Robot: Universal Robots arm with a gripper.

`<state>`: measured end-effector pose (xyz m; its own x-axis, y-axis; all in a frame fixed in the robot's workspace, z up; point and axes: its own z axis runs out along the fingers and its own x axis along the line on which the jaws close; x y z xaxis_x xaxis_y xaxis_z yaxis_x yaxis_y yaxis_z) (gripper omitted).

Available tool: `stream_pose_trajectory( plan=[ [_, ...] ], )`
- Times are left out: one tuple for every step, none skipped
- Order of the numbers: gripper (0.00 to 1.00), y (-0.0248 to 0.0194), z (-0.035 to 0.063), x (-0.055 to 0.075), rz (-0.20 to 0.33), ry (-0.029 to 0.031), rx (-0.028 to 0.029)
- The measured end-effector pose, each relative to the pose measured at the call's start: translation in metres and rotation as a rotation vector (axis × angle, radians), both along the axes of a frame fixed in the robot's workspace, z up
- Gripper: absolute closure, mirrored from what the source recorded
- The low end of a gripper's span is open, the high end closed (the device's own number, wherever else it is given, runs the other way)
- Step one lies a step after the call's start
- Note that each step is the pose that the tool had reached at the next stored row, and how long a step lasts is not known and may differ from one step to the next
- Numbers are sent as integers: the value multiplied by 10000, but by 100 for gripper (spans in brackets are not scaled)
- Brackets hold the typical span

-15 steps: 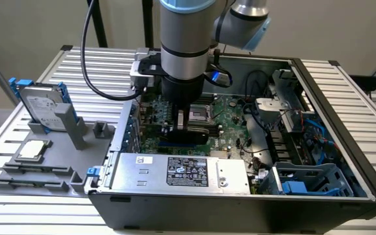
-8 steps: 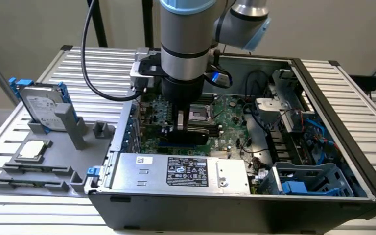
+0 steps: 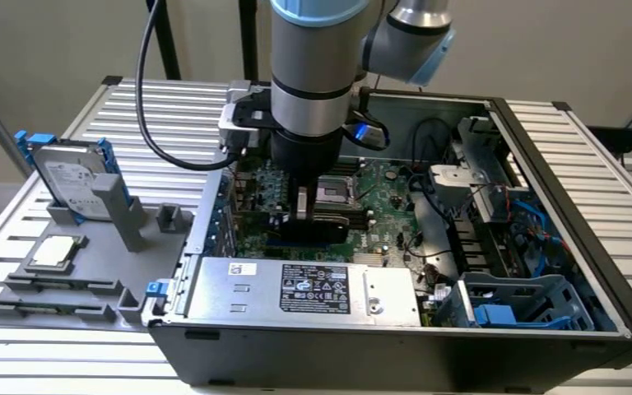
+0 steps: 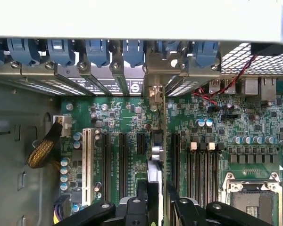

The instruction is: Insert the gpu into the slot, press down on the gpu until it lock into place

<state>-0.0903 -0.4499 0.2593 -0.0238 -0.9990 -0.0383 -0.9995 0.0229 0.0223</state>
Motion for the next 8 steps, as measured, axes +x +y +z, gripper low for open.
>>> stream_pose_trajectory(
  plan=[
    [74, 0, -1, -1, -1, 22, -1],
    [74, 0, -3, -1, -1, 31, -2],
    [74, -1, -6, -1, -2, 34, -4],
    [74, -1, -8, 2, -2, 37, -5],
    [74, -1, -11, 7, -2, 41, -6],
    [74, -1, -13, 15, -4, 43, -7],
    [74, -1, -16, 28, -5, 42, -6],
    [74, -1, -21, 37, -6, 41, -3]
  ],
)
